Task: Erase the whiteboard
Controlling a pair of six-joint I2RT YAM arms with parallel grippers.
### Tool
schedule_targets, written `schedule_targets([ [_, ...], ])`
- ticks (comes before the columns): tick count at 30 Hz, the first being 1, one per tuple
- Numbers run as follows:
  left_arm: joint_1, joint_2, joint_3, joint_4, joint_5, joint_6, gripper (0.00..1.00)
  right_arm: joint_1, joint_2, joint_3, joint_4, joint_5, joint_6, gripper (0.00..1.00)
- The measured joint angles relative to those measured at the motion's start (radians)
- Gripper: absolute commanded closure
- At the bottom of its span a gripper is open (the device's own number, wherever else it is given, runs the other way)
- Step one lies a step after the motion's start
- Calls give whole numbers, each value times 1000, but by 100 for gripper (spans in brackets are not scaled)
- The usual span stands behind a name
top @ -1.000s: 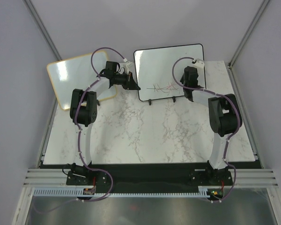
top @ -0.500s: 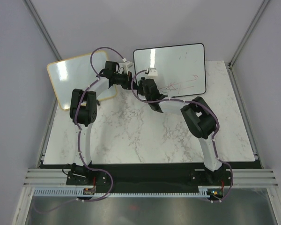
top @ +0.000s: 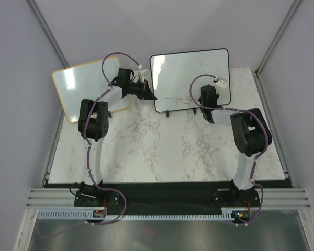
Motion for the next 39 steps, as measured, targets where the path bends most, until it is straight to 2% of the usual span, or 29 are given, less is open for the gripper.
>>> schedule_targets([
  [3,-1,0,0,0,11,0,98,-21,-1,-3,-5,14,-2,100],
  [8,0,0,0,-5,12,-1,98,19,24,43,-27,52,-41,100],
  [13,2,0,0,-5,9,-1,98,156,70,125,-7,61,-93,100],
  [17,2,0,0,-5,-5,0,98,278,141,225,10,-16,-121,100],
  [21,4,0,0,-2,-22,1,98,322,195,307,2,-101,-126,100],
  [31,4,0,0,-2,-24,1,98,300,167,268,-20,-93,-89,100],
  [35,3,0,0,-2,-23,1,98,211,76,122,-28,-62,-14,100],
  [39,2,0,1,-2,-14,0,98,117,24,55,-59,-1,31,100],
])
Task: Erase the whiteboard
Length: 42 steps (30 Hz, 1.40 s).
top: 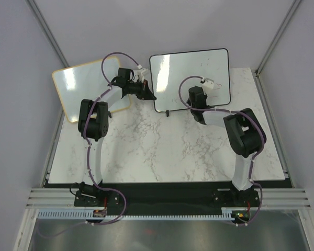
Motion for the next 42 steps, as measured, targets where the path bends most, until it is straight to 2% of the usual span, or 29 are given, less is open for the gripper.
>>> schedule_targets([
  [7,-1,0,5,-3,5,0,98,-21,1,8,-30,34,22,100],
  [13,1,0,5,-7,-1,0,98,81,64,113,-43,102,-49,100],
  [18,3,0,5,-9,-9,5,98,220,153,229,-13,-6,-72,100],
  [22,3,0,5,-9,-16,11,98,262,191,272,-7,-63,-53,100],
  [27,3,0,5,-4,-20,11,98,254,187,261,-1,-66,-12,100],
  [31,3,0,5,-4,-19,11,98,231,144,183,-1,-48,38,100],
  [37,-3,0,6,-4,-19,11,98,105,26,18,-56,17,134,100],
  [42,-5,0,8,-5,-18,11,98,45,0,-9,-99,87,162,100],
])
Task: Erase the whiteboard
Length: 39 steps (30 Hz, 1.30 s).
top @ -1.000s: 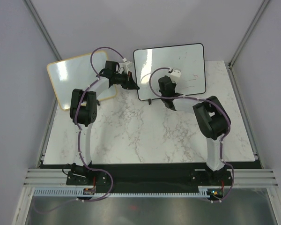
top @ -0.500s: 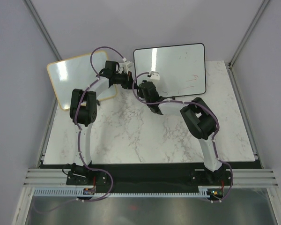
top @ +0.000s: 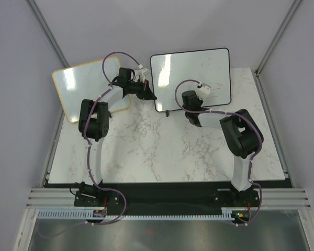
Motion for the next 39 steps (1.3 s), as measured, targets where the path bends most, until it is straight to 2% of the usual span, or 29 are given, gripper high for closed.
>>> schedule_targets([
  [9,6,0,2,-1,-8,0,98,51,58,114,-57,50,-62,100],
  [13,13,0,2,-6,-7,1,98,99,95,175,-14,2,-90,100],
  [19,13,0,2,-6,-8,5,98,119,112,180,31,-41,-96,100],
  [24,12,0,2,-9,-8,13,98,64,69,86,100,-100,-15,100],
  [28,11,-8,2,-31,-10,43,98,-56,8,-17,122,-96,26,100],
  [33,9,-36,2,-70,-12,73,98,-161,0,-17,117,-76,12,100],
  [39,3,-60,2,-97,-25,101,98,-179,2,-2,92,-78,1,100],
])
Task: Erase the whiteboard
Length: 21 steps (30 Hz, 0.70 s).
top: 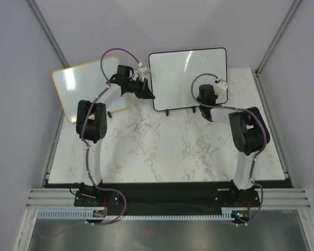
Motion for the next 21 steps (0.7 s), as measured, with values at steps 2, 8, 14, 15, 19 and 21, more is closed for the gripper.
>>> schedule_targets([
  [2,2,0,0,-14,-8,3,98,13,3,3,0,12,2,100],
  [8,22,0,0,-50,-15,15,98,137,33,37,12,86,-20,100],
  [14,35,0,0,-66,-61,41,98,248,80,98,27,94,-26,100],
  [15,37,0,0,-66,-66,46,98,255,84,98,31,95,-25,100],
  [19,40,0,0,-65,-66,58,98,256,85,100,30,95,-16,100],
  [21,40,0,0,-65,-66,61,98,255,85,101,24,100,-4,100],
])
